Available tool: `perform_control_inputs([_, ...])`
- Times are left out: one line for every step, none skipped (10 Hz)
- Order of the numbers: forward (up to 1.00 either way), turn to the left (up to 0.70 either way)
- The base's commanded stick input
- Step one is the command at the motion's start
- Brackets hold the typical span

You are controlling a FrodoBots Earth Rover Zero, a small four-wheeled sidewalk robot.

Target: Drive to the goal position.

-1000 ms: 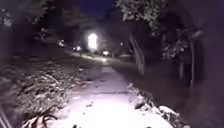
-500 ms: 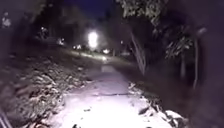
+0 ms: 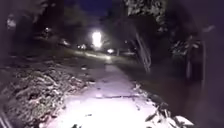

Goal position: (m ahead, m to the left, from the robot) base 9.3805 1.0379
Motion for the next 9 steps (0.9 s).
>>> perform_control_inputs([0.3,0.0])
perform_control_inputs([0.3,0.0])
perform_control_inputs([0.3,0.0])
perform_control_inputs([0.3,0.0])
perform_control_inputs([0.3,0.0])
perform_control_inputs([0.3,0.0])
perform_control_inputs([0.3,0.0])
perform_control_inputs([0.3,0.0])
perform_control_inputs([0.3,0.0])
